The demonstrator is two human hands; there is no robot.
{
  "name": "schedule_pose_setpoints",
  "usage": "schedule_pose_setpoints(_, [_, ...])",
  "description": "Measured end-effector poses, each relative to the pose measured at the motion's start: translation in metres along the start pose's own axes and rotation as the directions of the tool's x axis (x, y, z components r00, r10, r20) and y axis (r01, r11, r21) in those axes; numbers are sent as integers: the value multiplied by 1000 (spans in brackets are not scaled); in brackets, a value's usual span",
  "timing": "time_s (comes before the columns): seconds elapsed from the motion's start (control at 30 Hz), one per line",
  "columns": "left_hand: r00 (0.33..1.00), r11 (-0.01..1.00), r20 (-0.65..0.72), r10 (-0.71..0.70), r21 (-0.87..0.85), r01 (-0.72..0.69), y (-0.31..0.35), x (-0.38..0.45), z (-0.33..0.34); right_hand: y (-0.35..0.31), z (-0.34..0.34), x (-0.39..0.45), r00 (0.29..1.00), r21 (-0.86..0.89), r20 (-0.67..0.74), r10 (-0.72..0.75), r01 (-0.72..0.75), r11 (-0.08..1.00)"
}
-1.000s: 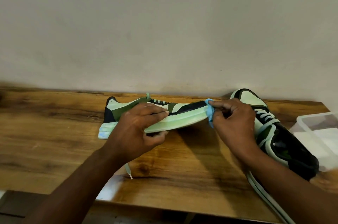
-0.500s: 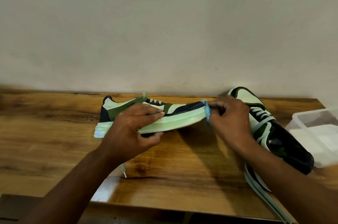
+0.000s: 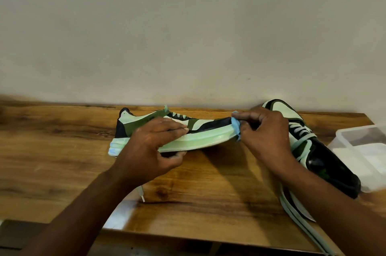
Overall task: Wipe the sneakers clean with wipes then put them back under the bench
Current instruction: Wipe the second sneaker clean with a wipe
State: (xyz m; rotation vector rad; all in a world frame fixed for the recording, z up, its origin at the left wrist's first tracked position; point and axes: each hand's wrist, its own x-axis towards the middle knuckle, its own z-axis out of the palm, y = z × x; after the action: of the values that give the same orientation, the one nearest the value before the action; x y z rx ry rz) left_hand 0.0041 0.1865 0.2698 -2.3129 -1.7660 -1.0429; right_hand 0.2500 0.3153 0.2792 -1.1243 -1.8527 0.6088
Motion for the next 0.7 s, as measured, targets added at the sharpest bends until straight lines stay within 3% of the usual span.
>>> schedule_pose_setpoints(0.07, [1000,1000,0,-7,8,7,-1,-1,-1,-11,2,-10,984,-32,33,-177,178,983])
schedule_pose_setpoints(0.13, [1000,1000,-2,-11,27,12,0,-1,-1,-25,7,-25,917,-12,144,-372,377,926])
schedule_pose_setpoints(0.2, [1000,999,-3,-3,43,3,1,1,-1,-30,12,-33,860,-30,211,-464,481,876])
schedule_pose_setpoints(0.23, [1000,999,-5,2,43,-2,1,1,-2,-28,11,-30,867,-56,192,-460,478,877])
schedule_pose_setpoints(0.3, [1000,999,-12,8,42,-7,-1,2,-3,-17,7,-19,932,-104,87,-351,359,928])
schedule_pose_setpoints(0.37, [1000,999,-12,7,52,-6,-6,0,-6,-5,0,-8,991,-107,3,-134,133,985])
schedule_pose_setpoints(0.47, [1000,997,-15,5,80,-4,-13,-3,-12,6,-5,-6,972,48,37,233,-235,971])
schedule_pose_setpoints(0.7, [998,982,7,56,178,-56,-13,-5,-15,7,11,-20,904,248,198,379,-421,873])
